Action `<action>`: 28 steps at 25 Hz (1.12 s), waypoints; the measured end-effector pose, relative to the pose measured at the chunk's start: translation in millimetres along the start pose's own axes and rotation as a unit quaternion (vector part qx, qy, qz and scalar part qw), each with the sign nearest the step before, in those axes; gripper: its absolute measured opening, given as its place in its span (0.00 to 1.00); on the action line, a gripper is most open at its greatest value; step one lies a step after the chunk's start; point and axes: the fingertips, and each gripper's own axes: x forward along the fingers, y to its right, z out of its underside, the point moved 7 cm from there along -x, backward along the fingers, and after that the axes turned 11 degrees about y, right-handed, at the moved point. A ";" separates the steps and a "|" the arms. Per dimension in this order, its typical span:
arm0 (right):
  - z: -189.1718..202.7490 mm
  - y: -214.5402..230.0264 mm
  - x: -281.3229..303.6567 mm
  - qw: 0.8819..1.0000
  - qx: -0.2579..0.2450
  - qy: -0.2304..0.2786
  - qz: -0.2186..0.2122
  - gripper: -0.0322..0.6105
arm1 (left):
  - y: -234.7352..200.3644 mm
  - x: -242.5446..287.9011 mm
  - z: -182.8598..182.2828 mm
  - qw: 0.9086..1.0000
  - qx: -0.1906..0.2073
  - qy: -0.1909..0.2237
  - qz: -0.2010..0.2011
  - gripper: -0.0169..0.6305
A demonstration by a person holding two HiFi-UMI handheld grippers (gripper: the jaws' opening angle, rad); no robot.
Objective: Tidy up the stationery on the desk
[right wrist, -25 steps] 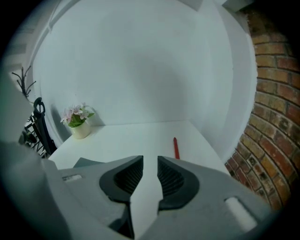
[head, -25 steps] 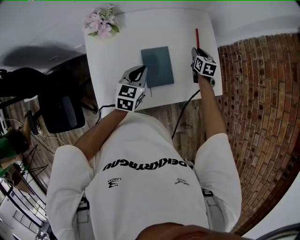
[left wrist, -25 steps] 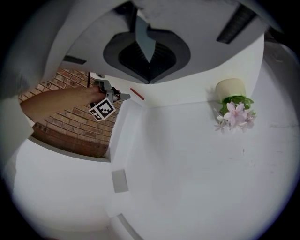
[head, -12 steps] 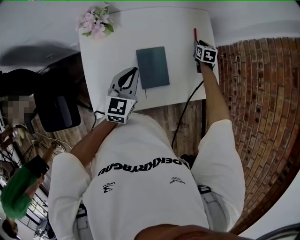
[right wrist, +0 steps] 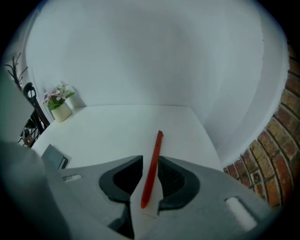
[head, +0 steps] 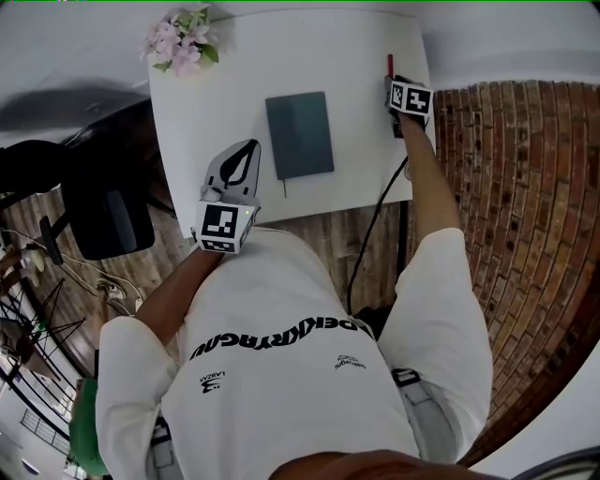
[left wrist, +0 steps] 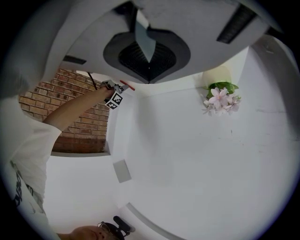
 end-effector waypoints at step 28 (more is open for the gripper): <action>-20.4 -4.8 -10.1 0.997 0.033 -0.062 -0.023 0.12 | -9.7 -21.8 5.1 1.000 -0.007 -0.005 -0.007 0.02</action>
